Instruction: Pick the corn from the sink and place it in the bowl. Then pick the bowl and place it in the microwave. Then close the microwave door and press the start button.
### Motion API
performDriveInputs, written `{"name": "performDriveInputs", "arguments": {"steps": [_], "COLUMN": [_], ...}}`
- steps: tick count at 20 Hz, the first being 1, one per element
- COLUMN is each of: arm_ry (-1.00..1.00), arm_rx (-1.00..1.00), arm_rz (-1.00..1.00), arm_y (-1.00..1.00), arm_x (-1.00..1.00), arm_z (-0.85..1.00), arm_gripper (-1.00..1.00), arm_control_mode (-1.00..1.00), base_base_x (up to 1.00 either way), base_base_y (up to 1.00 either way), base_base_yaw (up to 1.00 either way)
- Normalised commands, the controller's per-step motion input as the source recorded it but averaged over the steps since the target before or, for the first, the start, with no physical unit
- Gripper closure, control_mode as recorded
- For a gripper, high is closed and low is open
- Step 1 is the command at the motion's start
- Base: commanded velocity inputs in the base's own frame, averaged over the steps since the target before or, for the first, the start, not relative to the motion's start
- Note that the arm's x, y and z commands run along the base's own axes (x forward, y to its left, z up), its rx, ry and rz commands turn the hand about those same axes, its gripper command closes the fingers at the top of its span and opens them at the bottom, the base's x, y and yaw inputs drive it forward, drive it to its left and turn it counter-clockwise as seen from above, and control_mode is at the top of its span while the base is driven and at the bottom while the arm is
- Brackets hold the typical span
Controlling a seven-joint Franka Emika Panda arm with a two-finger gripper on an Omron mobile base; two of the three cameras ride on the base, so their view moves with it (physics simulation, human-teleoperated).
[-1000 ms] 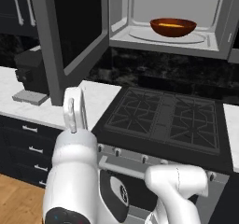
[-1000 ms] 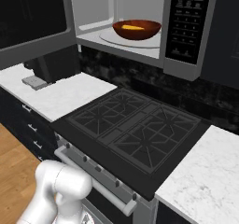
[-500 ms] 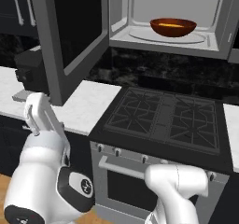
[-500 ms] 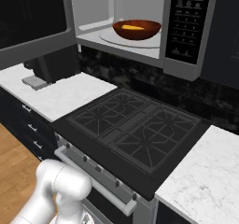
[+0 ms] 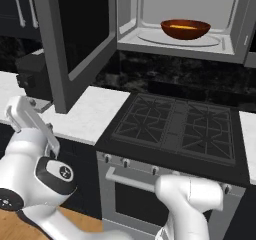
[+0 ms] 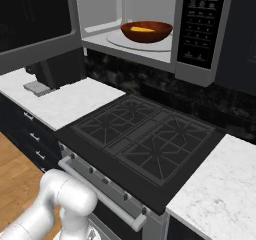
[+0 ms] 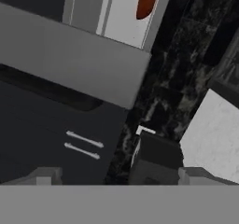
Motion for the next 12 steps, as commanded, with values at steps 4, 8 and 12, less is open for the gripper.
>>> {"name": "performDriveInputs", "arguments": {"steps": [4,8,12], "arm_ry": [0.0,-0.1,-0.28], "arm_rx": [0.05,0.09,0.14], "arm_rz": [-0.01,-0.02,-0.07], "arm_y": [0.64,0.24,-0.1], "arm_x": [0.65,0.49,0.14], "arm_z": [-0.44,-0.23,-0.01], "arm_gripper": [-1.0,-1.0,-1.0], "arm_control_mode": [-1.0,-1.0,-1.0], "base_base_x": [0.0,0.0,0.0], "base_base_y": [0.0,0.0,0.0], "base_base_yaw": [0.0,0.0,0.0]}}
